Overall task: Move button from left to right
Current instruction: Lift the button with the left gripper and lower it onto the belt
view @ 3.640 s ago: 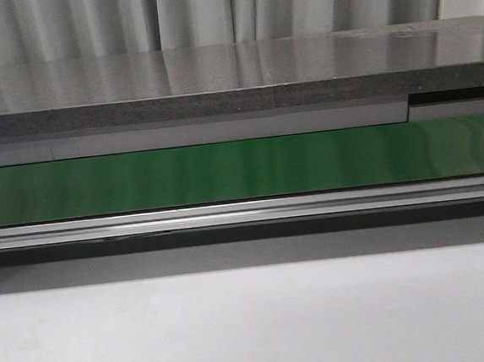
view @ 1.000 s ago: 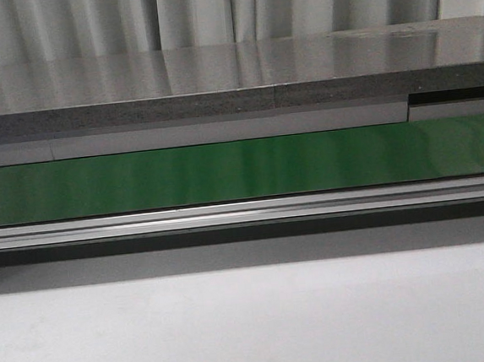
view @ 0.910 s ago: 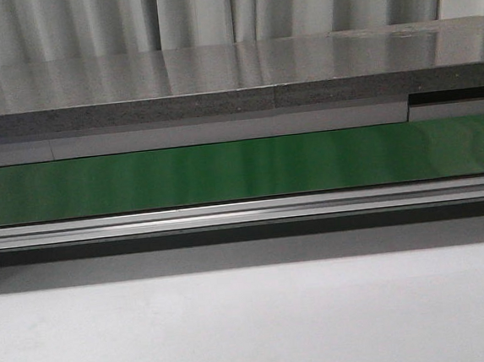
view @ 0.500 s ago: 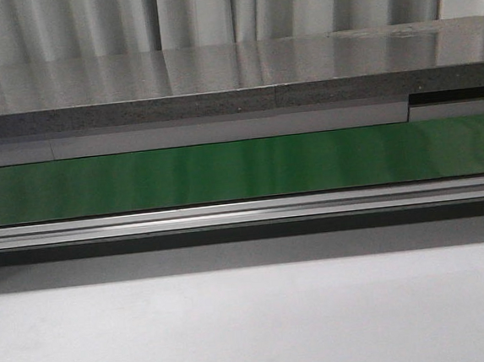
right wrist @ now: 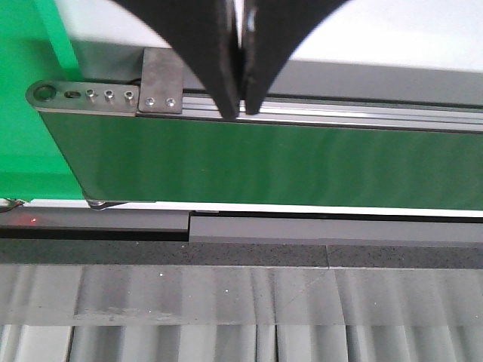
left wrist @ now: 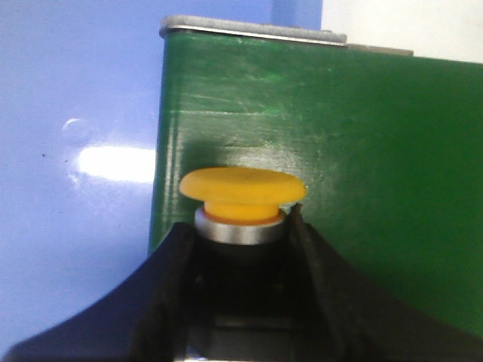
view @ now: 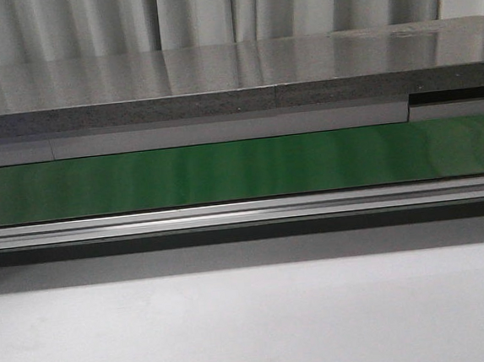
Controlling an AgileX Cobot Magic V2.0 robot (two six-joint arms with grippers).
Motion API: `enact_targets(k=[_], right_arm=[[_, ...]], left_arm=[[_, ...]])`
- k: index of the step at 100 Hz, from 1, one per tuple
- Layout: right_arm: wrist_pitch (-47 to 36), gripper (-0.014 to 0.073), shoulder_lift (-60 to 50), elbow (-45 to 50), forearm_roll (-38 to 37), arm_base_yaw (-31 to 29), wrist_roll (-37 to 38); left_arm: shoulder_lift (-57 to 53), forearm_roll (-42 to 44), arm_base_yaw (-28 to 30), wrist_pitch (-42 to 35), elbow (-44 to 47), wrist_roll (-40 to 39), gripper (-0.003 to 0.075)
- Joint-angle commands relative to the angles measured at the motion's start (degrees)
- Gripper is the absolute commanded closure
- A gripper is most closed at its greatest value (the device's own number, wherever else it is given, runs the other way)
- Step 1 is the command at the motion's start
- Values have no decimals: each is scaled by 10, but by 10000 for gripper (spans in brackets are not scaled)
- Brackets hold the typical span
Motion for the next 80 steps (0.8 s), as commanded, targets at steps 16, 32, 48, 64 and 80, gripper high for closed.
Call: enact_targets(k=[16,32,48,64,80], right_arm=[[-46,662,-12,-9,-3,-1,-1],[-46,662,-12,-9,-3,-1,-1],[-46,662,-12,-9,-3,-1,-1],[-46,662,-12,-9,-3,-1,-1],[-46,662,-12,-9,-3,-1,-1]], left_arm=[[-25,-7,-3,-22,-13,1,583],[-25,-10,-3,-27,-13,11,318],[-25,-11,-3,-32,-13,11,216],[-29,-36,-3,-41,-13,29,216],[-53,-105,-3,-41,-13,83,216]])
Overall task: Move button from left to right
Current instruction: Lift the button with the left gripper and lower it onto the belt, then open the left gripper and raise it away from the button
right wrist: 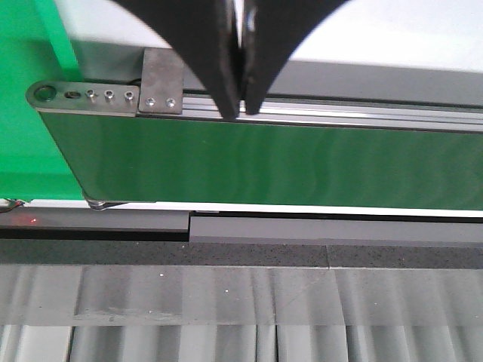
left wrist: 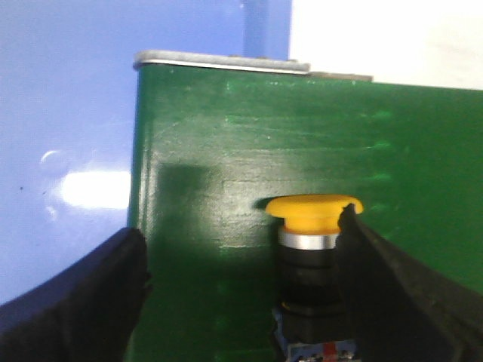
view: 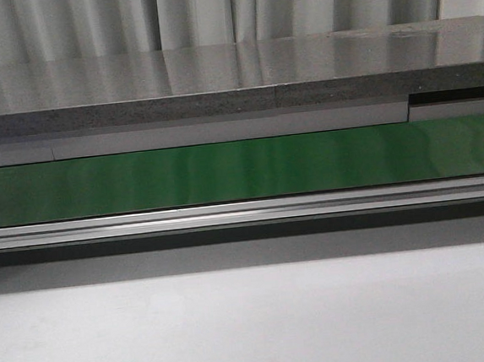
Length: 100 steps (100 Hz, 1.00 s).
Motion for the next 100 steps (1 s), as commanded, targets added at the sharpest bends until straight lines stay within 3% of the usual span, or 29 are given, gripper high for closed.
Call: enact_targets(k=[1,30,67,100], right_arm=[[-46,662,-12,-9,-3,-1,-1],[-46,662,-12,-9,-3,-1,-1],[-46,662,-12,-9,-3,-1,-1],[-46,662,-12,-9,-3,-1,-1]], left_arm=[[-46,-53,-3,-23,-15,32,217],[-144,-71,-29,-85,23,46,217],[-328,-65,-135,-261,177,62,218],[-503,-58,-176,-376,325,62,218]])
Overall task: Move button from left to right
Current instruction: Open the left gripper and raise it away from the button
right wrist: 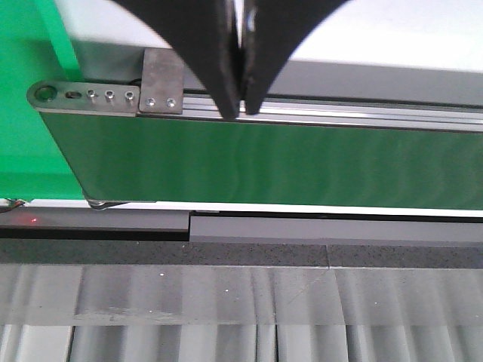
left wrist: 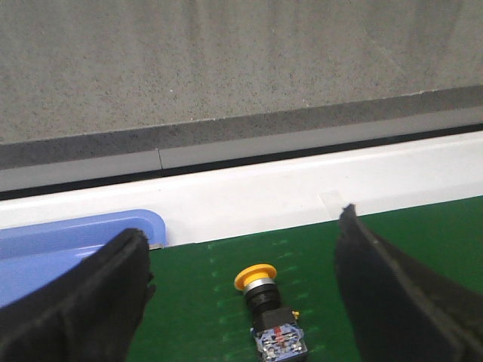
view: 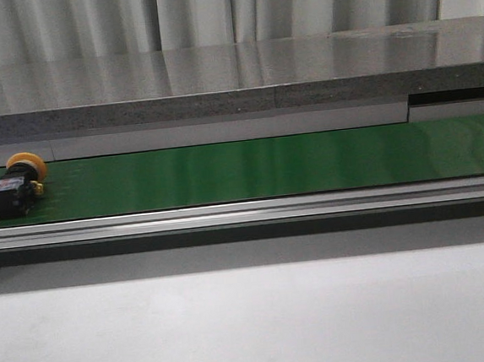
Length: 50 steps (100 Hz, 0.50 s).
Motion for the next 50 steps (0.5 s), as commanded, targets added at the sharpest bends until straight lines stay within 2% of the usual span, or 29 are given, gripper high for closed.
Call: enact_targets(k=[1,24,50], right_arm=[[-46,662,-12,-9,-3,-1,-1],[-46,662,-12,-9,-3,-1,-1],[-46,662,-12,-9,-3,-1,-1]], left_arm=[[-56,-4,-10,-71,24,-2,218],[-185,-4,-13,-120,125,-2,218],[-306,-5,-13,-119,195,-2,218]])
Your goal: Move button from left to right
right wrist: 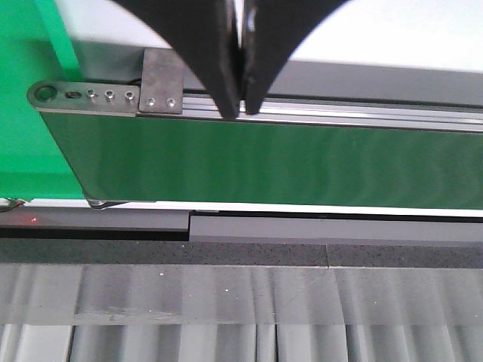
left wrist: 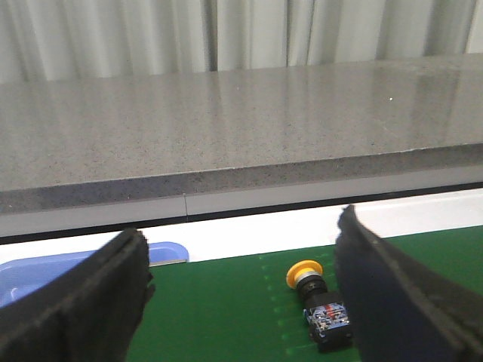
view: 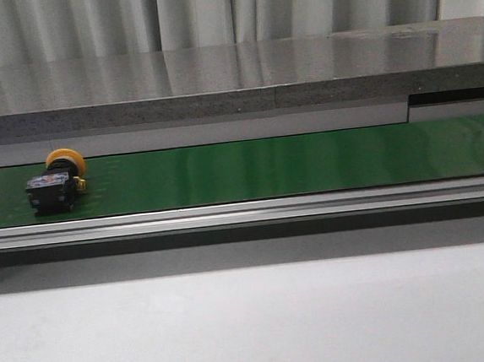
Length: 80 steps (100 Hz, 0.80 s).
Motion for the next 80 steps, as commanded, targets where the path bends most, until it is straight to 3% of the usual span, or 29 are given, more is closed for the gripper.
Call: enact_targets(k=[1,35,44,57,80], right_arm=[[-46,662,-12,-9,-3,-1,-1],[-46,662,-12,-9,-3,-1,-1],[-46,662,-12,-9,-3,-1,-1],[-46,662,-12,-9,-3,-1,-1],[-46,662,-12,-9,-3,-1,-1]], left_arm=[[-30,-5,-5,-47,4,-2,218],[-67,-5,-5,-47,28,-2,219],[-67,-5,-5,-47,28,-2,250],[-67,-5,-5,-47,28,-2,370],[-67,-5,-5,-47,28,-2,727]])
